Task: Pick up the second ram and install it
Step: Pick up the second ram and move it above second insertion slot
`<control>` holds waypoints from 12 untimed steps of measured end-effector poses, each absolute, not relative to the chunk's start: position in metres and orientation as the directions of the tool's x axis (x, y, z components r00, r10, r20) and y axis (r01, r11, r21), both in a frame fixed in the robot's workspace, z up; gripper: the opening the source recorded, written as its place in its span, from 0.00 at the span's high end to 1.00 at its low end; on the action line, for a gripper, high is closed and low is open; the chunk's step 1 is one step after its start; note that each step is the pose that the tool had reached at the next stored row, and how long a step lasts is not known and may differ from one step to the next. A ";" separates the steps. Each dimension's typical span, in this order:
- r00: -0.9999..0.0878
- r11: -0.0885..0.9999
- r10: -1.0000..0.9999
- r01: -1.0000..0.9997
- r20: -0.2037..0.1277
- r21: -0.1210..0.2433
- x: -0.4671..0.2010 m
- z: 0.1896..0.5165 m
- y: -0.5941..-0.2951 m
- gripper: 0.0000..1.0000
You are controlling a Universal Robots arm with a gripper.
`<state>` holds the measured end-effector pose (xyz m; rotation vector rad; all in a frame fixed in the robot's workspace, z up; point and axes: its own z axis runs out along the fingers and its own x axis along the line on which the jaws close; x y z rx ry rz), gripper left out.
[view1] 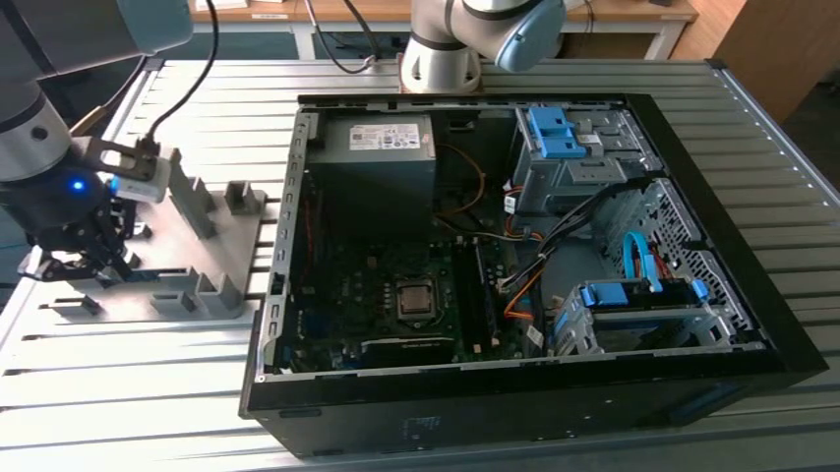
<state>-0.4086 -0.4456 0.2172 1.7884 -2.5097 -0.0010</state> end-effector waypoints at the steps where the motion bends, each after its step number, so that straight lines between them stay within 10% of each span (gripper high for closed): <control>1: -0.317 0.319 -0.947 -0.947 0.048 0.035 -0.409 0.217 -0.446 0.90; 12: -0.238 0.240 -0.970 -0.970 0.048 0.035 -0.409 0.217 -0.446 0.90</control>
